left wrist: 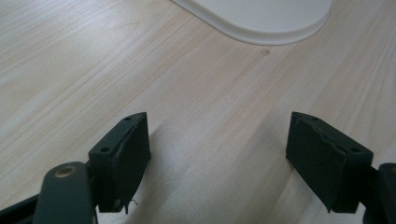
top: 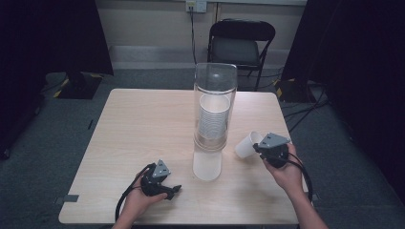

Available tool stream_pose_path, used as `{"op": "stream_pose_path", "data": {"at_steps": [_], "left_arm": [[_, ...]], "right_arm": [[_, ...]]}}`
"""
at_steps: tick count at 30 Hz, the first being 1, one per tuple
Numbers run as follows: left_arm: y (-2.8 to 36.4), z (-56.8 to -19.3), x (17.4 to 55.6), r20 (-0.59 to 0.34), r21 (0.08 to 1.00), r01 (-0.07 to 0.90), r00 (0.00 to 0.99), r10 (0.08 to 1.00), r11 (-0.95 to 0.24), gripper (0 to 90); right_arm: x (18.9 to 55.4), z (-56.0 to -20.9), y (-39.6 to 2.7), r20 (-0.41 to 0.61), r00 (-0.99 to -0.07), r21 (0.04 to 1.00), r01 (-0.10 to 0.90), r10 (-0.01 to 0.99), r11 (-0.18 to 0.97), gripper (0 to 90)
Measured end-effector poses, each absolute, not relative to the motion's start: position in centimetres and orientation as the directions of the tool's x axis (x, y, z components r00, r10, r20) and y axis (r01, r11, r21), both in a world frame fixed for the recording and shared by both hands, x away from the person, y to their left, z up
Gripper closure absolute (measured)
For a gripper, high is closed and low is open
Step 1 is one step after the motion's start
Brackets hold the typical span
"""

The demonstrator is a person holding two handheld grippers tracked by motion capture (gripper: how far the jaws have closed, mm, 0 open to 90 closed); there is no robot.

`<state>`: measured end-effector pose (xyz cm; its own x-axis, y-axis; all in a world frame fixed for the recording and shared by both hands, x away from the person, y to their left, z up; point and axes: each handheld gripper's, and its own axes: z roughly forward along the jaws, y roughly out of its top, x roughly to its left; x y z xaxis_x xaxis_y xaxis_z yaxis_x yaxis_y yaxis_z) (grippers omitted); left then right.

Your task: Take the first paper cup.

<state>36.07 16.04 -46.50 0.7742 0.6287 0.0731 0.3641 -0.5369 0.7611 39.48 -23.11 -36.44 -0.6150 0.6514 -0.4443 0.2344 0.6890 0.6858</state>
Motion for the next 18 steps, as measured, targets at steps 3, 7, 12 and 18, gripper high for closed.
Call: {"op": "stream_pose_path", "data": {"at_steps": [3, 7, 12, 18], "left_arm": [[16.1, -46.6, 36.0, 0.064, 0.768, 0.370, 0.769, 0.636, -0.523, 20.4], [16.2, -46.8, 36.0, 0.067, 0.779, 0.360, 0.767, 0.639, -0.514, 18.0], [16.4, -47.0, 36.0, 0.070, 0.789, 0.348, 0.768, 0.637, -0.506, 16.8], [16.3, -47.0, 36.0, 0.069, 0.791, 0.349, 0.765, 0.640, -0.503, 16.2]], "right_arm": [[39.7, -36.9, -22.3, -0.431, -0.628, 0.693, 0.230, 0.648, 0.683, 84.9], [40.0, -37.4, -21.7, -0.385, -0.635, 0.729, 0.236, 0.670, 0.643, 76.8], [40.1, -37.4, -21.6, -0.381, -0.628, 0.750, 0.218, 0.678, 0.624, 68.6], [39.6, -36.7, -22.0, -0.312, -0.593, 0.829, 0.212, 0.742, 0.518, 44.3]]}}
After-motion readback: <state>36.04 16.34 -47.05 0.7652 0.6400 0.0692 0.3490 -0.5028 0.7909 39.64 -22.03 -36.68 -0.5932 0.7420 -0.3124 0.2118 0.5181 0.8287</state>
